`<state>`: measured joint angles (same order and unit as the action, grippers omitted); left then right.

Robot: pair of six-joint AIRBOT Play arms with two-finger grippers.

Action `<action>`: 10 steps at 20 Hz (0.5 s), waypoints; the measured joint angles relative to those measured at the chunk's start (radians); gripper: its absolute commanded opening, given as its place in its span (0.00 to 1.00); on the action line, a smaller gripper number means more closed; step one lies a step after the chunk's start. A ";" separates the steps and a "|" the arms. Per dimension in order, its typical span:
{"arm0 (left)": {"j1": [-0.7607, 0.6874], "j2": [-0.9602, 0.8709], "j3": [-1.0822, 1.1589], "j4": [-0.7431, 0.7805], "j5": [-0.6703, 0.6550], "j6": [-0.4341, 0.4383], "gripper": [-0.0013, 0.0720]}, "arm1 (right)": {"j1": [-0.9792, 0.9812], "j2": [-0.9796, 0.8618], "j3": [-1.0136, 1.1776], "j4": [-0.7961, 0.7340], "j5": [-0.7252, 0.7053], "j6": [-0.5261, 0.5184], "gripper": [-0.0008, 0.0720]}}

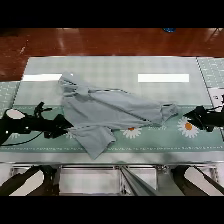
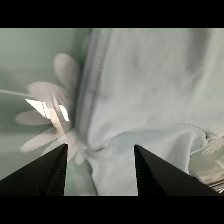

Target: Fold the shirts.

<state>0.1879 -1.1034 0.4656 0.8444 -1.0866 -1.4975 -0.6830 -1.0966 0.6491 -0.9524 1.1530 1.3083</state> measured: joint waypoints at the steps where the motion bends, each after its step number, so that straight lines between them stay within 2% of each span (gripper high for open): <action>1: -0.032 -0.015 -0.003 -0.018 0.018 -0.007 0.71 | 0.000 0.000 -0.002 0.000 0.000 -0.002 0.57; 2: -0.066 -0.033 -0.005 -0.037 0.038 -0.017 0.55 | 0.000 0.000 -0.003 0.005 -0.002 -0.003 0.57; 3: -0.097 -0.051 -0.006 -0.046 0.061 -0.023 0.18 | 0.000 -0.001 -0.003 0.006 -0.001 -0.003 0.57; 4: -0.119 -0.068 -0.006 -0.045 0.085 -0.026 0.04 | 0.000 -0.005 -0.004 0.006 0.000 -0.003 0.57; 10: -0.174 -0.109 0.026 -0.060 0.131 -0.008 0.04 | 0.087 -0.106 -0.005 0.045 -0.010 -0.029 0.57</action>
<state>0.0143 -1.2129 0.4915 0.7845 -0.9554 -1.5051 -0.5964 -1.2026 0.6445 -0.9077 1.1427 1.2797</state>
